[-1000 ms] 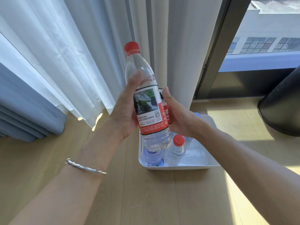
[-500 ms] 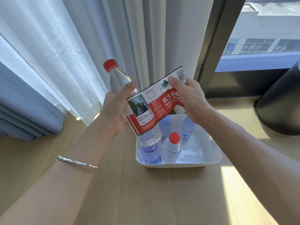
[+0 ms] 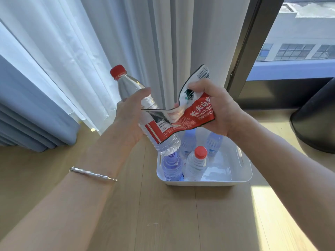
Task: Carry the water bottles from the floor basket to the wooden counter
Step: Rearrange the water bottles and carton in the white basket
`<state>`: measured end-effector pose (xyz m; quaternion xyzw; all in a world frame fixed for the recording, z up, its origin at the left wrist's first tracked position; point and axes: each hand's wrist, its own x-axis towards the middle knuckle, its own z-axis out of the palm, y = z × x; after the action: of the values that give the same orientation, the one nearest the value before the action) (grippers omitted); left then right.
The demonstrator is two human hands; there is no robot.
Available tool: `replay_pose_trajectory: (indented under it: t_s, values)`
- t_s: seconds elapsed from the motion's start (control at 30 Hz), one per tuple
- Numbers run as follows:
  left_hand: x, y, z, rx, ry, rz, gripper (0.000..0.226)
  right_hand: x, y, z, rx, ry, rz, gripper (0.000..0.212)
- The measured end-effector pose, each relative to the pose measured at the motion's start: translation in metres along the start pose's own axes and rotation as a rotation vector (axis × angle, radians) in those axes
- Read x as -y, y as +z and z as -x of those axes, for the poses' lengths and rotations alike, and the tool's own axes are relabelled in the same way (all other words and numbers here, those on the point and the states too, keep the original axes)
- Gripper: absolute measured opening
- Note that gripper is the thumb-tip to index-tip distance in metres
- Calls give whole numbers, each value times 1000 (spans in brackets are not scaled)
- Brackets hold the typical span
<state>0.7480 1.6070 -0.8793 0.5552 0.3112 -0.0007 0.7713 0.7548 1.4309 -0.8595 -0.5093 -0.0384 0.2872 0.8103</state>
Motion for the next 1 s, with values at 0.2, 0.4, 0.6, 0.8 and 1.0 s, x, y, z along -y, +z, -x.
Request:
replay_pose_trajectory:
  t_s: [0.2, 0.4, 0.6, 0.8, 1.0]
  values:
    - [-2, 5, 6, -35, 43, 5, 66, -4, 0, -2, 13, 69, 243, 22]
    - [-6, 14, 11, -31, 63, 37, 53, -10, -5, -11, 3, 199, 598, 21]
    - [-4, 22, 13, -38, 88, 24, 59, -7, -8, -19, 34, 368, 832, 18]
    - [-12, 6, 0, -101, 274, -10, 64, -2, -33, -10, 39, 430, 1083, 23]
    - [15, 17, 7, 141, 495, -527, 69, 31, -17, -5, 19, 12, 769, 58]
